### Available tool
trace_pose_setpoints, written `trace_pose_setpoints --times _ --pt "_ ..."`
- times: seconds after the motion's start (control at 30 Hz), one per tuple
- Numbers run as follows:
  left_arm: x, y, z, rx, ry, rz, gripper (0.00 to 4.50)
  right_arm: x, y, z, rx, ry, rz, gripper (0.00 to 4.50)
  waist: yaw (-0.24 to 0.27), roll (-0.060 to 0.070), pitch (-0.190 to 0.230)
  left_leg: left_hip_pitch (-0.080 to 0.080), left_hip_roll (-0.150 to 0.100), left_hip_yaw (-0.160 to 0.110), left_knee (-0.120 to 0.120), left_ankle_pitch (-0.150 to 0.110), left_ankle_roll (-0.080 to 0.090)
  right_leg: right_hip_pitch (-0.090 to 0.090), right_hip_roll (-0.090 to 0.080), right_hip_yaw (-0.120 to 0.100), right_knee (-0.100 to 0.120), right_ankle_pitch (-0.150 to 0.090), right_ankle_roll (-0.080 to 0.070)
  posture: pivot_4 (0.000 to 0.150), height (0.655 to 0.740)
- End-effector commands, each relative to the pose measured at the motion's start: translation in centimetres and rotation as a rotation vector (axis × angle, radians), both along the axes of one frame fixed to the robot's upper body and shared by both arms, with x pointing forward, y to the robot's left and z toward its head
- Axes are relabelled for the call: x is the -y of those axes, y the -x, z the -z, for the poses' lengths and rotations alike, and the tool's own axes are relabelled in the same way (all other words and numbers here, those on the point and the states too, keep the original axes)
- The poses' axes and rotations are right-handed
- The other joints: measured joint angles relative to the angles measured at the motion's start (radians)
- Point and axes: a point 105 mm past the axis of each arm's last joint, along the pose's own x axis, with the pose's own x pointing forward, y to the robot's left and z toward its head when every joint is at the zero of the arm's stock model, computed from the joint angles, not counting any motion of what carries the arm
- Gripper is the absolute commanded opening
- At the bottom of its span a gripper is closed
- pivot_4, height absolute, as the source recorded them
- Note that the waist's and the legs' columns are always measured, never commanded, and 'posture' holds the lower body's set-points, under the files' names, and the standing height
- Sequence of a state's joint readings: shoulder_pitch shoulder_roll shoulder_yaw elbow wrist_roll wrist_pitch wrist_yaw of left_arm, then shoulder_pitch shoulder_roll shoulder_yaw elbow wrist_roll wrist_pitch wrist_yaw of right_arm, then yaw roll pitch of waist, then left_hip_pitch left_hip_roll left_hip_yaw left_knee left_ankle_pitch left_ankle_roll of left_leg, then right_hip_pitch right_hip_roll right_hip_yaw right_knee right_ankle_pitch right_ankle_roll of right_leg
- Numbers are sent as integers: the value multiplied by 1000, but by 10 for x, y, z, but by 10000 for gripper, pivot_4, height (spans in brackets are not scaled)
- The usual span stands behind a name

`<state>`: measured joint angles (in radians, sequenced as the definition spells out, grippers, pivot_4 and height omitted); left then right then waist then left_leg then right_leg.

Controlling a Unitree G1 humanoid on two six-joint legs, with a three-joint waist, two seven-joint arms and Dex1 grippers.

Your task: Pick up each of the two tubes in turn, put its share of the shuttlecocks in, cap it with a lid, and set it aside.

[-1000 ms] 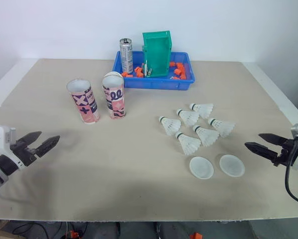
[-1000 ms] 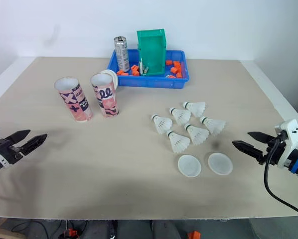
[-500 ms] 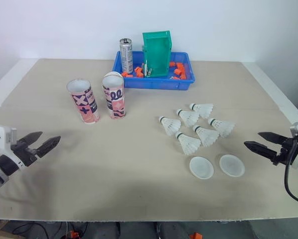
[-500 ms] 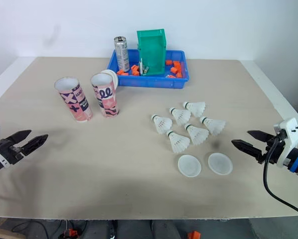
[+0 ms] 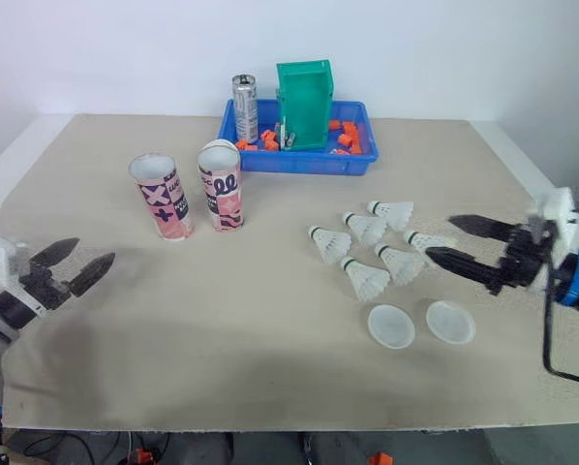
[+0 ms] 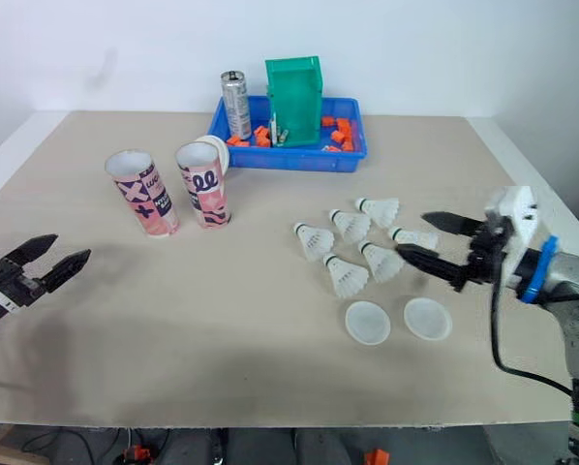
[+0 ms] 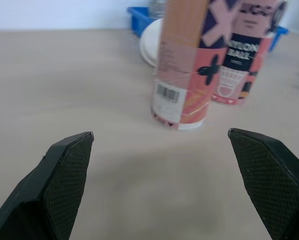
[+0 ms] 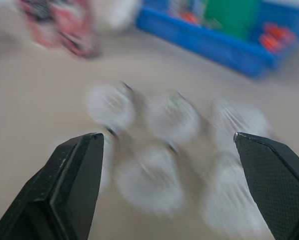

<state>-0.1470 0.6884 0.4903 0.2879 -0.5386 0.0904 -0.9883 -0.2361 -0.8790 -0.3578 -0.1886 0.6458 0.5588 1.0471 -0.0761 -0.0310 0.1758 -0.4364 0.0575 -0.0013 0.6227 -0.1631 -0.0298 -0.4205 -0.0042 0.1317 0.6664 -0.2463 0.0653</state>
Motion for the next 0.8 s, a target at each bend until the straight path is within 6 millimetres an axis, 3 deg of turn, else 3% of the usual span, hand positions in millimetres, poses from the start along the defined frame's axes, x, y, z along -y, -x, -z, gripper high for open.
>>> trace_pose_setpoints --times 0.03,0.17,0.33,0.47,0.8 --pt "18 -8 -8 77 -49 93 45000 -56 14 -5 33 -12 -173 44666 1 0 0 -1 0 0 0 0 0 0 0 0 0 0 0 1500 7362" --pt "27 -22 -6 93 -48 141 45000 -95 29 1 25 -47 -293 44666 4 0 0 -1 0 -1 1 0 0 0 0 0 0 1 1 1500 7362" --pt "33 -43 -8 102 19 156 45000 -121 39 4 22 -91 -350 44666 4 -1 -1 -2 0 -1 1 1 1 0 0 -1 0 1 2 1500 7362" --pt "41 -61 -8 101 100 154 45000 -123 39 7 25 -95 -331 44666 11 -2 -1 -3 0 -4 1 1 1 1 1 -3 0 3 5 1500 7362" --pt "61 -91 3 43 92 169 45000 -122 40 3 46 -113 -307 44666 22 -3 -1 -3 0 -6 1 1 2 1 3 -4 0 3 5 1500 7362"
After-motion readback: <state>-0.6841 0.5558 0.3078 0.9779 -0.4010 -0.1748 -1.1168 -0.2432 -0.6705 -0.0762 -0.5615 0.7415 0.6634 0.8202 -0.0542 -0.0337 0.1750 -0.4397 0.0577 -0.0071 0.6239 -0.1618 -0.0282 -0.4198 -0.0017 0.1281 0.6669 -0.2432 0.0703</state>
